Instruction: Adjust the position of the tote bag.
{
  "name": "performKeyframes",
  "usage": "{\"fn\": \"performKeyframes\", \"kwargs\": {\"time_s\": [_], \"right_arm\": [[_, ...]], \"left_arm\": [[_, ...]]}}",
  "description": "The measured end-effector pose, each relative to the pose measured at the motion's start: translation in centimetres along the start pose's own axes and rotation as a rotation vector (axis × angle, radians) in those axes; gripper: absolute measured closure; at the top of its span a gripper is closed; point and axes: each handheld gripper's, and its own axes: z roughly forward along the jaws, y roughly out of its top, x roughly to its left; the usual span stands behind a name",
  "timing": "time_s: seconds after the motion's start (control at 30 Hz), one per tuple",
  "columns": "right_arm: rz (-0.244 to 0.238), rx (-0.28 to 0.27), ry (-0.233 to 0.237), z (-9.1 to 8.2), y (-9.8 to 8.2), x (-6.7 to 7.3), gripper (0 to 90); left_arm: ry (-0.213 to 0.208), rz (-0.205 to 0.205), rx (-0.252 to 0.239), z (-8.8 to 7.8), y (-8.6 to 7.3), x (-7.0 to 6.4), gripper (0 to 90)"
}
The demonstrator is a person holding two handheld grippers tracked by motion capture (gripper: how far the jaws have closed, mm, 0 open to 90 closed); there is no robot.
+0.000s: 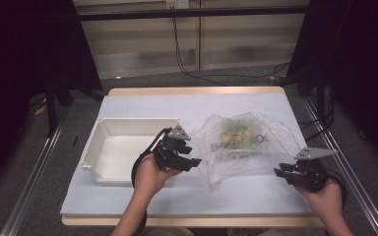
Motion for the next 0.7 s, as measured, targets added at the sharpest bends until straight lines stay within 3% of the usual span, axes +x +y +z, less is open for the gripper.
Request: {"fn": "performKeyframes", "kwargs": {"time_s": [0.07, 0.27, 0.3, 0.37, 0.43, 0.53, 0.6, 0.7], "right_arm": [[0.003, -0.013, -0.009, -0.2, 0.0, -0.2, 71.3], [0.034, -0.034, -0.038, -0.4, 0.2, -0.6, 65.3], [0.038, -0.037, -0.037, -0.4, 0.2, -0.5, 65.4], [0.025, -0.038, -0.022, -0.3, 0.4, -0.3, 65.2], [0.017, -0.04, -0.019, -0.1, 0.7, 0.0, 63.1], [0.035, -0.043, -0.006, 0.2, 1.0, 0.2, 63.0], [0.017, -0.04, -0.009, 0.4, 1.3, 0.5, 63.5], [0.003, -0.035, 0.008, 1.1, 2.2, 1.2, 69.0]], "left_arm": [[-0.019, 0.005, 0.003, -0.2, 0.1, 0.0, 41.2], [-0.002, -0.008, 0.012, 0.0, -0.1, 0.1, 34.7], [-0.006, 0.009, 0.027, 0.0, -0.1, 0.1, 34.6], [-0.013, 0.005, 0.029, 0.1, 0.0, 0.0, 34.1], [-0.02, 0.0, 0.003, 0.2, 0.3, -0.4, 32.9], [-0.029, 0.012, 0.007, 0.4, 1.0, -0.7, 28.9], [-0.029, 0.028, 0.003, 0.7, 1.3, -1.0, 27.1], [-0.034, 0.044, 0.026, 1.1, 1.8, -1.3, 23.6]]}}
